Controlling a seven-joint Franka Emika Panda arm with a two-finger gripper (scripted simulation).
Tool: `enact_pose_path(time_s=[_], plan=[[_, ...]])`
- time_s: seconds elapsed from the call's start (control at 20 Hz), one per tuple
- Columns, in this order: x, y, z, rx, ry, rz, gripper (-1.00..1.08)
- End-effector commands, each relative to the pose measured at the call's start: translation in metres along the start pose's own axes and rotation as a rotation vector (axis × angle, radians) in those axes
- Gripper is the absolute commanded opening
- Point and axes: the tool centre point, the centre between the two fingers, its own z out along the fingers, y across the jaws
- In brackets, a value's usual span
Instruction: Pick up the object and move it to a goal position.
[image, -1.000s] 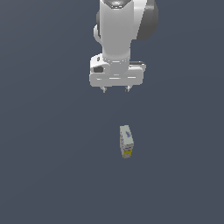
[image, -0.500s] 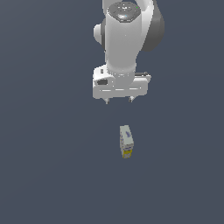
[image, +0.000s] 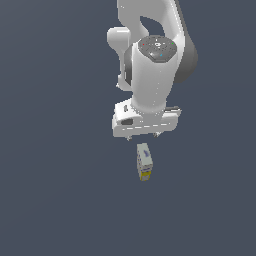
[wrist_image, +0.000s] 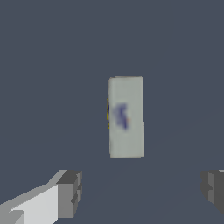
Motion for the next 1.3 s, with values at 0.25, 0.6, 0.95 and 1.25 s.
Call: enact_pose_path(time_s=[0.25,0.6,0.95,1.25], plan=[[0.032,-0.007,0.021,-0.004,0.019,-0.032,1.0],[0.04,-0.009,0.028,-0.005,0.025,-0.04,1.0],[0.039,-0.009,0.04,-0.005,0.023,-0.04,1.0],[0.04,-0.009,0.07,-0.005,0.024,-0.04,1.0]])
